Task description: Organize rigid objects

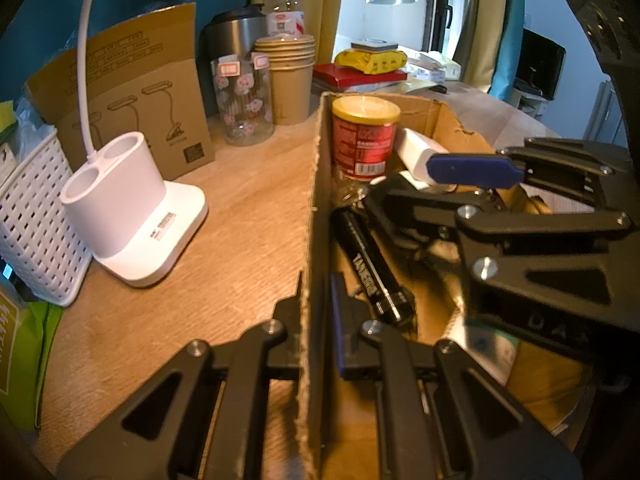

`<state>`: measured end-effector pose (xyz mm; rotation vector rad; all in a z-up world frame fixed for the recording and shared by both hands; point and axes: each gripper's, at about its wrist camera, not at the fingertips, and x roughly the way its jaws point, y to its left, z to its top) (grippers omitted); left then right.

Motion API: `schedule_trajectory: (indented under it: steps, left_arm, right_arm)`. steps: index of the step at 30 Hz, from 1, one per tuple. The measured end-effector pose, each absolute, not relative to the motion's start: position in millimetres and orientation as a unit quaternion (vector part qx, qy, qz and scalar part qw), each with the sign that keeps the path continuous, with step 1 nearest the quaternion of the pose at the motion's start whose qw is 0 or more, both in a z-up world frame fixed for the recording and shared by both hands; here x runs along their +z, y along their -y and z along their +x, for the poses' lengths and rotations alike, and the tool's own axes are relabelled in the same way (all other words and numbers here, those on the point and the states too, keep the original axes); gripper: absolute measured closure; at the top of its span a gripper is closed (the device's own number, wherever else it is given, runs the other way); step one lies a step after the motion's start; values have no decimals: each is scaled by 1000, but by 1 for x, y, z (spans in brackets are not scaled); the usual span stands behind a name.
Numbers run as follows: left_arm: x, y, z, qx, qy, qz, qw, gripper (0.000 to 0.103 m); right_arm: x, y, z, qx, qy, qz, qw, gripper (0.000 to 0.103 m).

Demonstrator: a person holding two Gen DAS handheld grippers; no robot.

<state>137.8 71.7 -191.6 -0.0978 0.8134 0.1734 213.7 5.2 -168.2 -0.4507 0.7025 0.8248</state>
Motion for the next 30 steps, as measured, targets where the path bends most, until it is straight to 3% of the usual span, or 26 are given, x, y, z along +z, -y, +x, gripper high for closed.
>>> schedule_trajectory:
  steps: [2, 5, 30]
  left_arm:
    - [-191, -72, 137, 84, -395, -49, 913, 93]
    - [-191, -71, 136, 84, -396, -49, 913, 93]
    - [-190, -72, 136, 85, -396, -49, 913, 93]
  right_arm:
    - [-167, -5, 212, 392, -330, -212, 832, 53]
    - [-166, -3, 210, 393, -329, -210, 833, 52]
    - [-143, 42, 214, 351, -304, -162, 871, 48]
